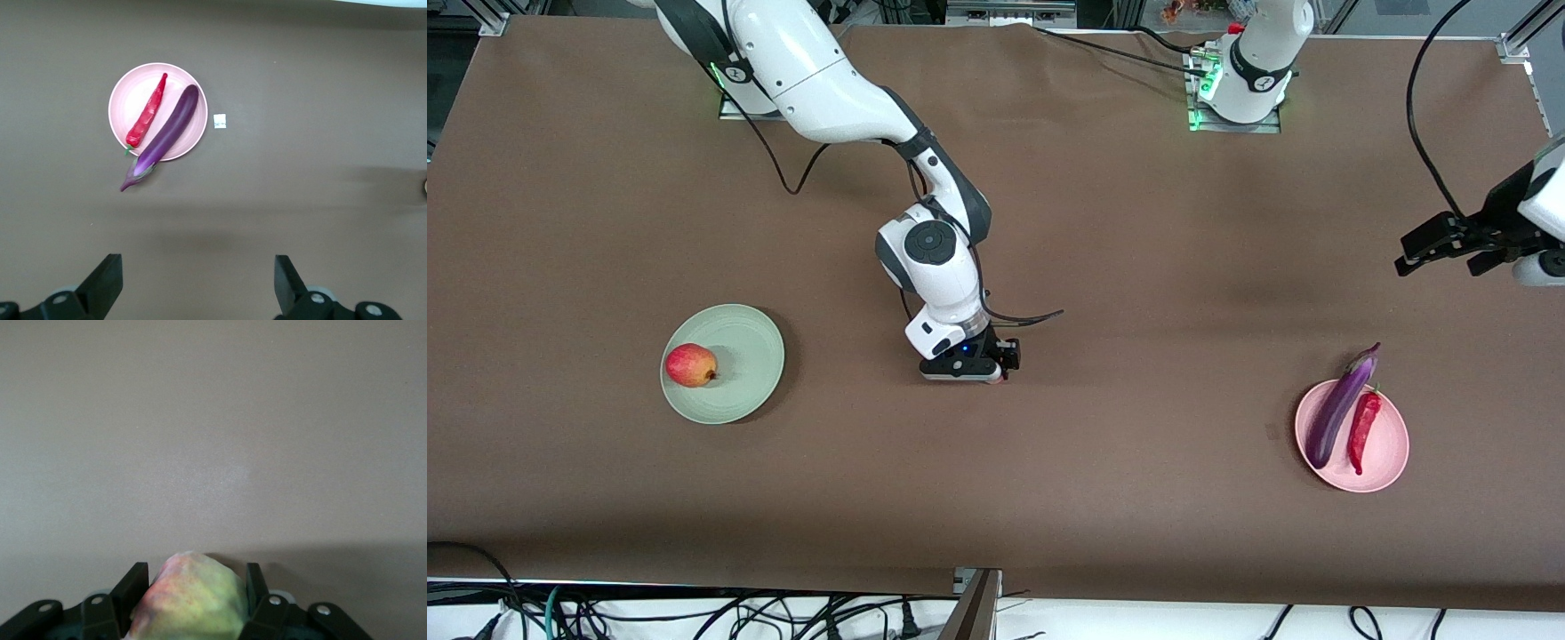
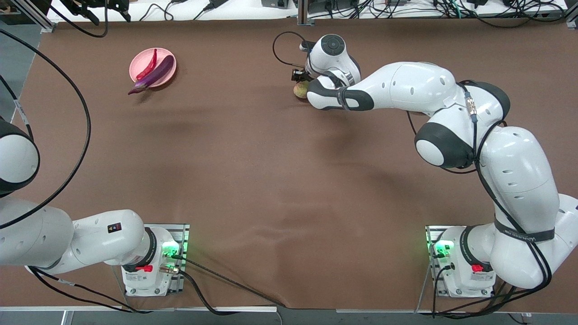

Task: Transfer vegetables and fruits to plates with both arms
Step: 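Lift the peach with the right gripper while the left gripper withdraws, then carry the peach to the green plate and lower it beside the pomegranate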

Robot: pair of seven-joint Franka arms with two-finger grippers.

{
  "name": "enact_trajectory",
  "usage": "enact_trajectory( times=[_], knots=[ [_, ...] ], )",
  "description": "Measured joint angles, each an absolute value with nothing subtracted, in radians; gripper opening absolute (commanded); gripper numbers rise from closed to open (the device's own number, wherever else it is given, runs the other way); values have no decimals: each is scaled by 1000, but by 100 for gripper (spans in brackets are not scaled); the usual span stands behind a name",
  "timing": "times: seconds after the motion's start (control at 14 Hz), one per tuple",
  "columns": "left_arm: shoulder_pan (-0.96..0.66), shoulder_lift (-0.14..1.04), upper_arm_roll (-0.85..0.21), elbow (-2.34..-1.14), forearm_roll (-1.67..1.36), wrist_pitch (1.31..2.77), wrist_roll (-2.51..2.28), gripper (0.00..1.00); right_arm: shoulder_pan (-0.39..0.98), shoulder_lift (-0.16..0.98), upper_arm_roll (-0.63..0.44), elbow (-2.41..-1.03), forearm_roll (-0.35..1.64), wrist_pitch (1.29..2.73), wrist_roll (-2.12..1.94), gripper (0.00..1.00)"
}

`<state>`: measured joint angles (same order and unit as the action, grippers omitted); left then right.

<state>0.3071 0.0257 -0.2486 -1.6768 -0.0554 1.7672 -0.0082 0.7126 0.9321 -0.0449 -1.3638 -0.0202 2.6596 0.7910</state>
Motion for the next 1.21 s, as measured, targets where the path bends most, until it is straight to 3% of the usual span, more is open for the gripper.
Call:
enact_trajectory(
  times=[0.21, 0.43, 0.5, 1.21],
  knots=[
    [275, 26, -204, -1668, -55, 1725, -8, 100, 713, 928, -48, -1361, -20, 2644, 791, 48],
    [6, 12, 50, -1656, -56, 1668, -9, 100, 712, 909, -54, -1352, -20, 2594, 791, 48],
    [-41, 1, 84, -1655, -56, 1652, -12, 100, 712, 898, -55, -1348, -21, 2565, 791, 48],
    [-63, 2, 94, -1655, -55, 1648, -15, 100, 669, 756, -105, -1343, -24, 2211, 581, 48]
  ],
)
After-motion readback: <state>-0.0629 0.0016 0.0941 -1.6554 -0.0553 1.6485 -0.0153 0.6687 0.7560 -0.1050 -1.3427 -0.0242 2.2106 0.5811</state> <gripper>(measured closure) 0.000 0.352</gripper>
